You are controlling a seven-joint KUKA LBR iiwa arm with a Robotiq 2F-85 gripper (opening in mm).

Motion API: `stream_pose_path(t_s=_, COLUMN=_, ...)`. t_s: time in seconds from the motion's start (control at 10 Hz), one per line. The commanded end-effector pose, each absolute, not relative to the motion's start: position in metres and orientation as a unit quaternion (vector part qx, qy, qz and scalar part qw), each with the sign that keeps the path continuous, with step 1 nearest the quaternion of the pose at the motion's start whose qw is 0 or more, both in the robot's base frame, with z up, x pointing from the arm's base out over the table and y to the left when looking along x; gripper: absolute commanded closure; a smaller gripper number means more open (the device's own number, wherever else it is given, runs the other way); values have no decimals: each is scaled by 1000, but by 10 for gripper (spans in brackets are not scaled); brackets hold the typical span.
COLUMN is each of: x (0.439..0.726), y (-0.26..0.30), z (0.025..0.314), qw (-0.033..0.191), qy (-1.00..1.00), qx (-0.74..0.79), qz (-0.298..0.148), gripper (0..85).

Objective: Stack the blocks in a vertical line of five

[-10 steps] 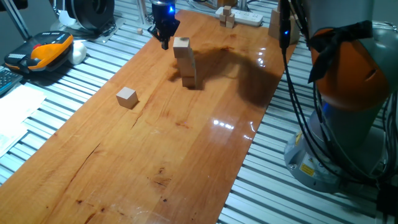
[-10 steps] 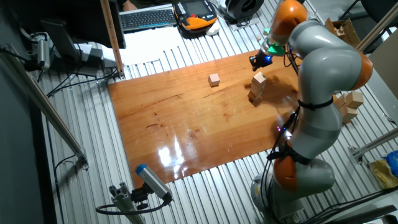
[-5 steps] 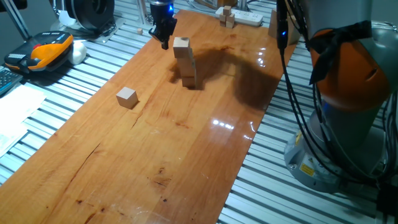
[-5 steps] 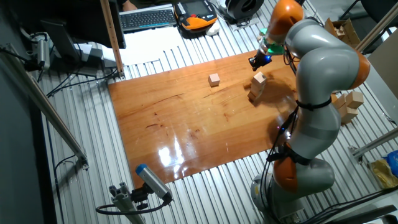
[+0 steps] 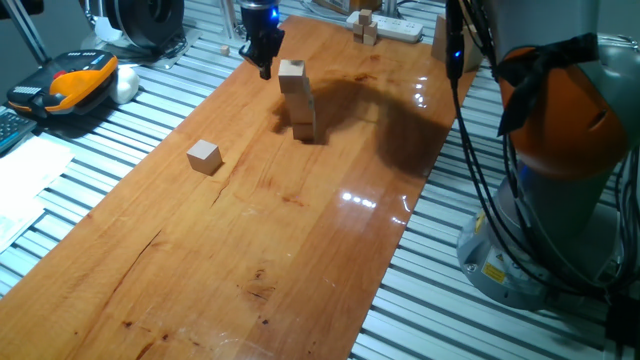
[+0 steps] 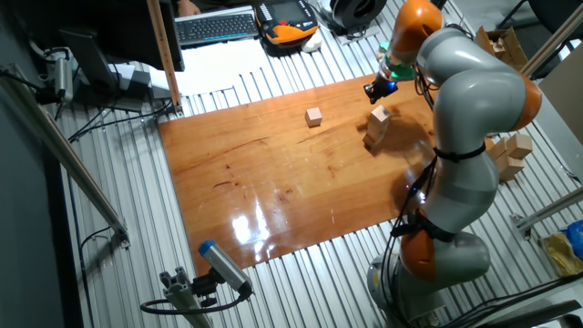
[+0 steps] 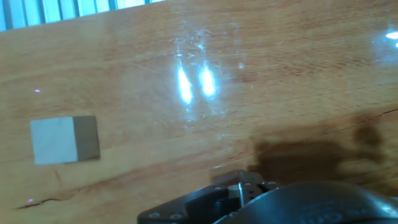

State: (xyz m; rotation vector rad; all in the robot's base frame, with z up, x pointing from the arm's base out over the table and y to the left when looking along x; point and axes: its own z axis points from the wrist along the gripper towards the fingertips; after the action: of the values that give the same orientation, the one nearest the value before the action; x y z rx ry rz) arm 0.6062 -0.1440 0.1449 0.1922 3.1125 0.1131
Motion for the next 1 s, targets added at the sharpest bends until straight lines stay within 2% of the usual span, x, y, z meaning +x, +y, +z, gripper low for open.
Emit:
stream_pose_path(t_s=0.0, x=606, y=-144, z=145, qw=10, qy=997, qx=62, qz=35, gripper=850)
stream_pose_path(t_s=0.3, x=612, y=-137, z=149, qw=3, qy=996, qx=76, qz=38, gripper=850)
stream_pose_path(t_s=0.6, x=631, y=-109, z=167, qw=-6, qy=994, qx=108, qz=28, gripper=850)
stream_pose_path(t_s=0.9, x=646, y=-77, z=175, qw=8, qy=992, qx=120, qz=36, gripper=850)
